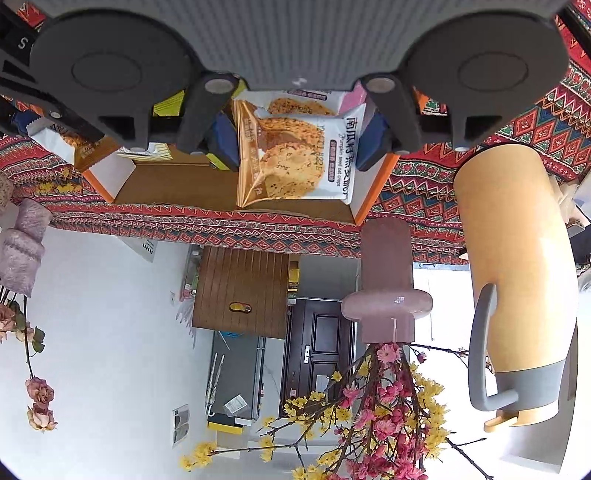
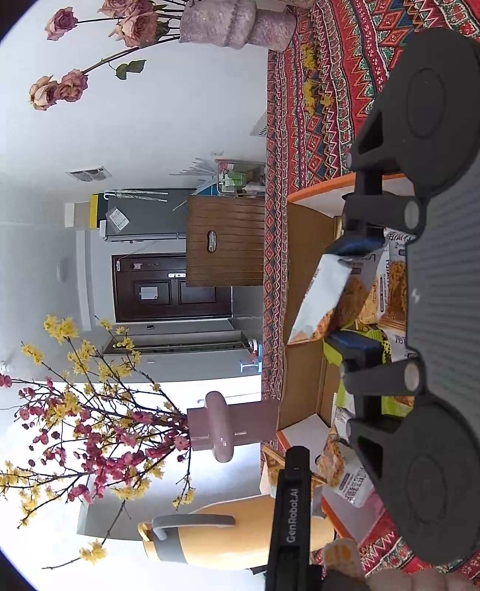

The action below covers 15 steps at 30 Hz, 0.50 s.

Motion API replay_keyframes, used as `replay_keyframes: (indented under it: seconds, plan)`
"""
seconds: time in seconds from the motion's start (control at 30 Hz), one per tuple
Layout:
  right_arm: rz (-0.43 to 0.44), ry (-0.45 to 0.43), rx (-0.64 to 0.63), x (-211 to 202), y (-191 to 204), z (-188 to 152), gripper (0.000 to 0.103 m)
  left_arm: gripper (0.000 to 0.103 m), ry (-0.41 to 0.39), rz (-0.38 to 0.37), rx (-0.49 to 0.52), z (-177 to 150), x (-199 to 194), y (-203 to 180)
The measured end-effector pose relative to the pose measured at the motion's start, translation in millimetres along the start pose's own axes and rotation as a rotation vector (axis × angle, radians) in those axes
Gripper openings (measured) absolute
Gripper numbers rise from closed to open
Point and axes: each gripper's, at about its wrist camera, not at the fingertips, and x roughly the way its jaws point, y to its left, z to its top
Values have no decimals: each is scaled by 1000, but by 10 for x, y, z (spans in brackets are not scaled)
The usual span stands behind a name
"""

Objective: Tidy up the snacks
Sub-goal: 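Carry both cracker packets into the box and open both grippers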

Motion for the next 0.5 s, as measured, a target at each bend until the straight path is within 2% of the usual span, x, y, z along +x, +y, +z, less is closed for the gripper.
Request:
replay_keyframes:
  seconds: [0.1,0.17,0.23,0.3,0.37,0.43,0.5]
  plan:
    - [-2,13,-3,38,6,-28,41,70,-18,-6,0,-20,-13,25]
    - [-3,13,-1,32,4,-36,43,76,-38,-11,-4,-21,-39,36]
    - [-3,8,6,16,-7,-37,53,84,-58,-14,-9,-20,-72,41]
    - [-9,-3,17,-9,-21,-38,80,93,-83,-12,-15,-28,-119,54]
    - [-13,-19,28,-43,-43,-39,93,102,-108,-4,-19,-29,-157,68]
    - [-12,-32,42,-72,-64,-40,101,103,-119,4,-28,-35,-185,76]
    - [-11,-37,54,-87,-83,-43,103,103,-114,16,-37,-38,-180,78]
